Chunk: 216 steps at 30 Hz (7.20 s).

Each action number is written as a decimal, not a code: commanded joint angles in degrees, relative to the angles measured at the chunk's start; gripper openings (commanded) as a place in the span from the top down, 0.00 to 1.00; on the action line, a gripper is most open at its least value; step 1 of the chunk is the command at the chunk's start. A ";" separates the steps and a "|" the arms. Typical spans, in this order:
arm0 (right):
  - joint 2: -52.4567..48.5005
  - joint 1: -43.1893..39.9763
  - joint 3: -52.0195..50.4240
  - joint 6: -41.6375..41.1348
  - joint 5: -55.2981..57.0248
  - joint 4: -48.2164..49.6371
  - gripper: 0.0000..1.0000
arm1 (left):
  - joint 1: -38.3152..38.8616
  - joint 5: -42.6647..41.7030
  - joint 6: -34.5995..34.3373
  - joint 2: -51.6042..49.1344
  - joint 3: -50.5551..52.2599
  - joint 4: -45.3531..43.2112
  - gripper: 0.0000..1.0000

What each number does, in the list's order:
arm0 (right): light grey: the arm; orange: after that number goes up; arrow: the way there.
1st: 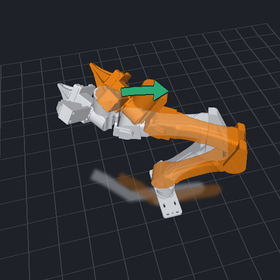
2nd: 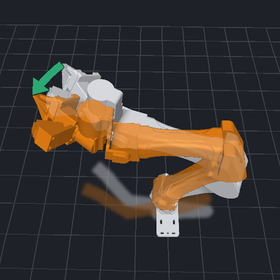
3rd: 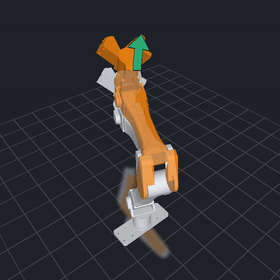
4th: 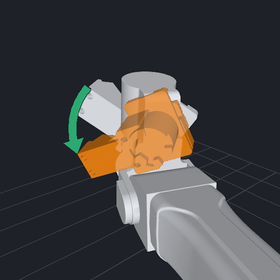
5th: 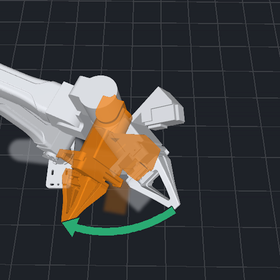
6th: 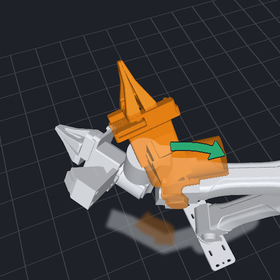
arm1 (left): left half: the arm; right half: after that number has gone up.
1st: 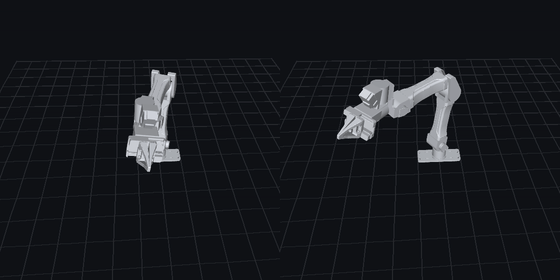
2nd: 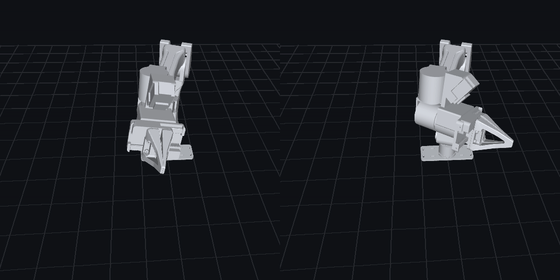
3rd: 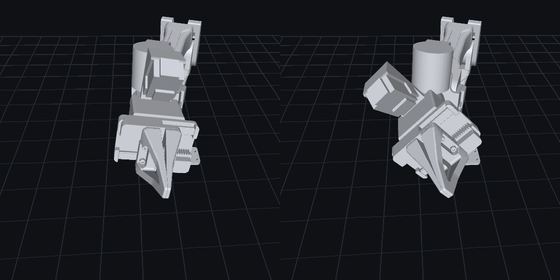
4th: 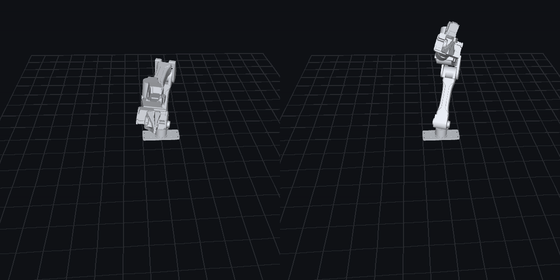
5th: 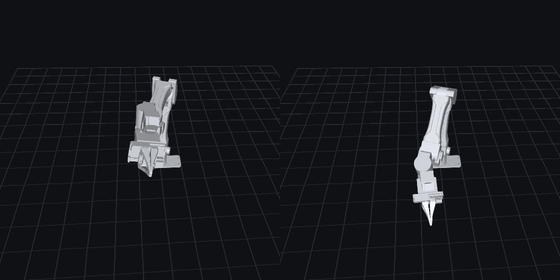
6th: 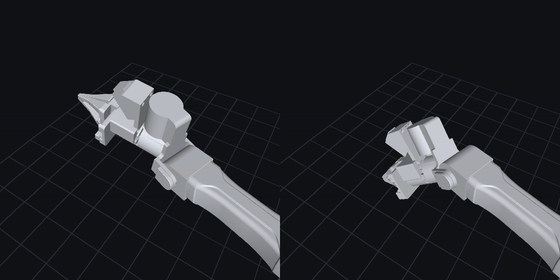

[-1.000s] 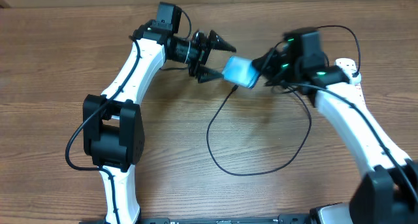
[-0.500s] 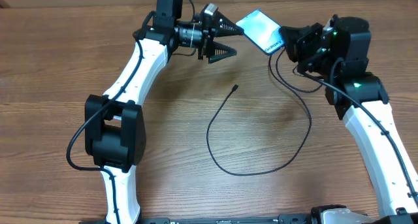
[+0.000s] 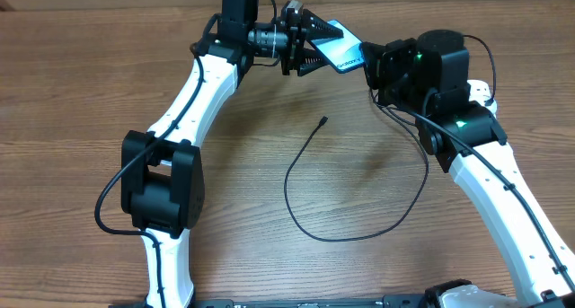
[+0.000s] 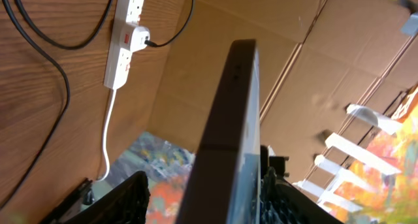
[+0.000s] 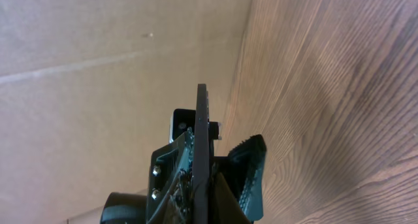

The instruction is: Plug charger to phone and switch on socket

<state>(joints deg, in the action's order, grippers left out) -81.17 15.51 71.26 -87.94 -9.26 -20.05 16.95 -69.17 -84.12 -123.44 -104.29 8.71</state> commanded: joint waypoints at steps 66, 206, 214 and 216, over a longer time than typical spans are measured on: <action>-14.12 -5.01 8.98 51.95 -10.95 -30.38 0.44 | -20.55 -12.57 37.86 0.24 -0.87 21.92 0.96; -17.38 11.43 15.56 71.67 -37.88 -34.42 0.96 | -13.88 -17.66 55.45 0.22 -0.87 29.83 0.96; -17.38 11.43 15.54 71.65 -36.74 -34.14 0.96 | -13.88 -17.46 55.67 0.22 -0.87 29.86 0.96; -17.38 11.43 15.56 71.65 -36.33 -33.77 0.96 | -13.88 -17.46 55.67 0.22 -0.87 29.90 0.96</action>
<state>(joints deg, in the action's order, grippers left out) -98.32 26.72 87.50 -16.84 -46.26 -54.59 3.25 -85.17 -29.58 -123.61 -104.38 38.79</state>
